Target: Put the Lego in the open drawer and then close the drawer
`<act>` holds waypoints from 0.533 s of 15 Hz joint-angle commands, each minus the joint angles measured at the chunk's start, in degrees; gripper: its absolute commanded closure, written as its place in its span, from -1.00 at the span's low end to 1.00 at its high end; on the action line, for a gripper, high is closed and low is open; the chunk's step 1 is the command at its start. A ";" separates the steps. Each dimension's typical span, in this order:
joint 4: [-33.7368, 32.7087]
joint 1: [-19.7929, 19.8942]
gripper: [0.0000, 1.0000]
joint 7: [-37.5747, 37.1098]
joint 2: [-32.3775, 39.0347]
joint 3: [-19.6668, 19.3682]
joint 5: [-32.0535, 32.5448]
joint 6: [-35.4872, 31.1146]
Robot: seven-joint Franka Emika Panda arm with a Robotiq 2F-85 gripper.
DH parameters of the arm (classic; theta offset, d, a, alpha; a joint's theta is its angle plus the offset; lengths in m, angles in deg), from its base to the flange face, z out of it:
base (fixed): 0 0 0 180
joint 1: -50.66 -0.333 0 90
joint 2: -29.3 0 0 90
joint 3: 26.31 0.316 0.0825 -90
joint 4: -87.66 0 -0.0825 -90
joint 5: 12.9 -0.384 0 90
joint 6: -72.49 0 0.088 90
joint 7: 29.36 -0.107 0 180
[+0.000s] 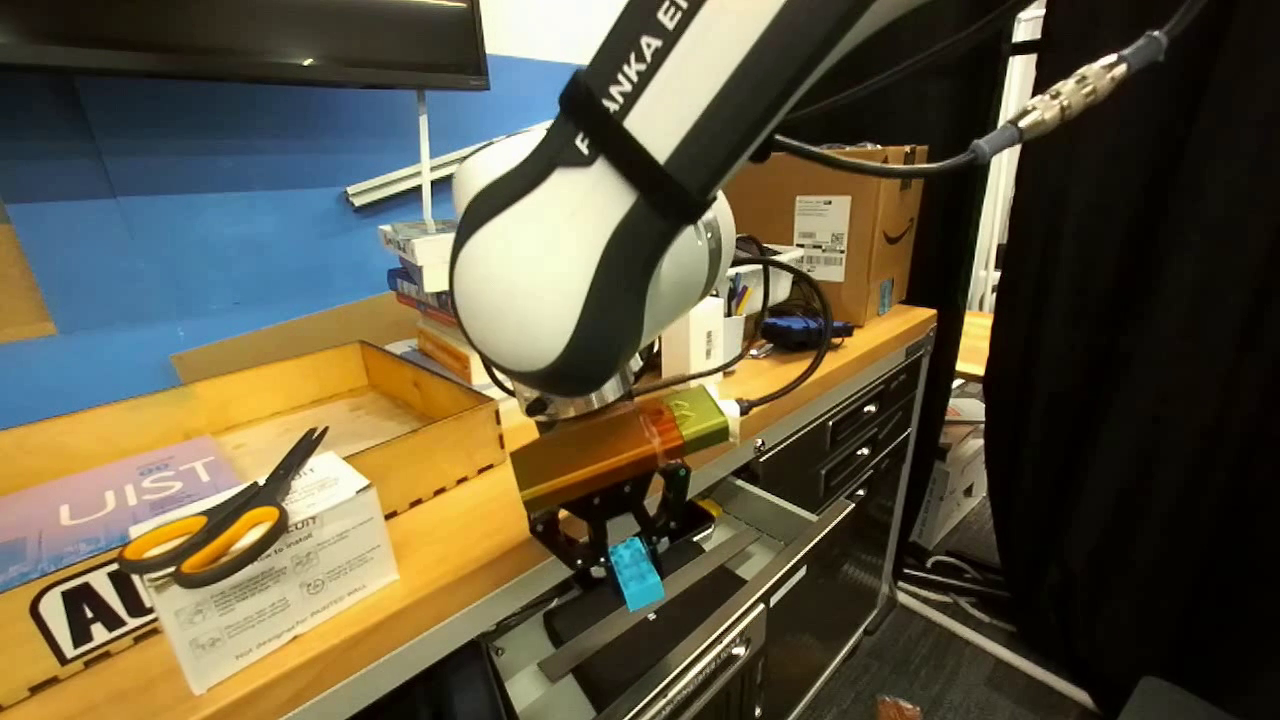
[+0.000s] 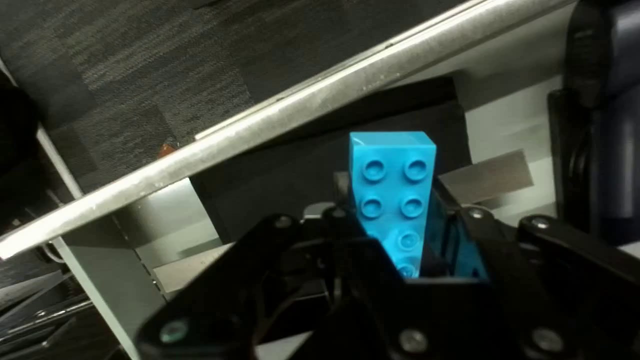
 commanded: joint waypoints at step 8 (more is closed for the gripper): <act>-4.76 -1.69 -0.36 -9.66 8.74 -0.70 2.63 -3.24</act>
